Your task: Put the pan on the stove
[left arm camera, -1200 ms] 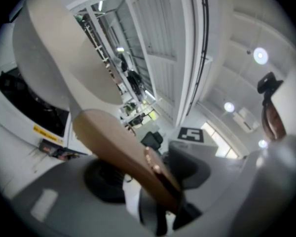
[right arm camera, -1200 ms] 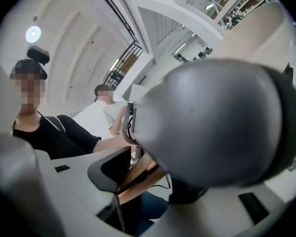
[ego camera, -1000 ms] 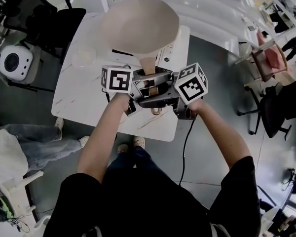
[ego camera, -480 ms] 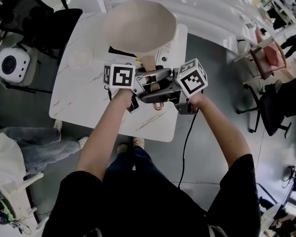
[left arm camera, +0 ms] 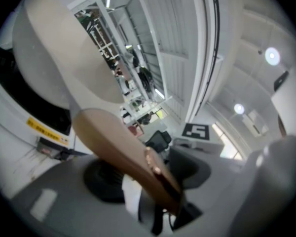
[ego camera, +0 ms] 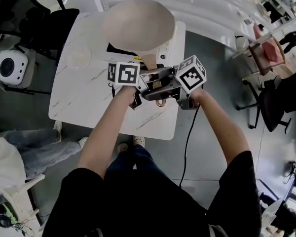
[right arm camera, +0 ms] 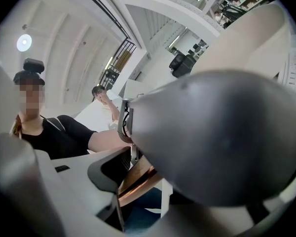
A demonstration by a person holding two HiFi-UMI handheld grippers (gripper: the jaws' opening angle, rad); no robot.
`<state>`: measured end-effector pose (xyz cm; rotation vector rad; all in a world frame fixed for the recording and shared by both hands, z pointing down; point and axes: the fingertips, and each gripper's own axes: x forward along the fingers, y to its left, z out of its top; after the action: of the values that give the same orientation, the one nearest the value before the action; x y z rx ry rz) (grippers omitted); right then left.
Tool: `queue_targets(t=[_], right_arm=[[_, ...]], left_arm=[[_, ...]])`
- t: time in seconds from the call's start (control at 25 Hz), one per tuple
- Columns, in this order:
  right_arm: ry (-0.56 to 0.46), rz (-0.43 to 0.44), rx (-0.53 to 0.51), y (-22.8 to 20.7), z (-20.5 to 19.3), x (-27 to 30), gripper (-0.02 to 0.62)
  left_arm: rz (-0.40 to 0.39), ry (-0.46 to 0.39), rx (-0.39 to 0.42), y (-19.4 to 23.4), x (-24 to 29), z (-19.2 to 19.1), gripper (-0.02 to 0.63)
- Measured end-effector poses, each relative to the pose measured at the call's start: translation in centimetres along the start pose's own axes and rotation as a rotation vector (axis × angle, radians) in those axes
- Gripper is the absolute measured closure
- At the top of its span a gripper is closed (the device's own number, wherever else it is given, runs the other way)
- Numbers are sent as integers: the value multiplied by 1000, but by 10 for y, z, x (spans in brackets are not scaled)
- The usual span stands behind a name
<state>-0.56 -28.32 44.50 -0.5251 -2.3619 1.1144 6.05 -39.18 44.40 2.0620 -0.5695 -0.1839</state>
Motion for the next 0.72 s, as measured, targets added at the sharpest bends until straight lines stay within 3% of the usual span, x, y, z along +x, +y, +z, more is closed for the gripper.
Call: queue_targets(t=[0.36,0.52,0.72], right_arm=[[-80,-64,33,-6,2,-4,363],[-114,-121,92,-11,-2,-12,344],[-261,-184,101,-5,-5,-28,337]], left_arm=[[-21,-36,-9,0,-2,0,338],[-20,-42,-10,-1,-10,0,284],[-4,-69,-17,1,-33,-4,282]])
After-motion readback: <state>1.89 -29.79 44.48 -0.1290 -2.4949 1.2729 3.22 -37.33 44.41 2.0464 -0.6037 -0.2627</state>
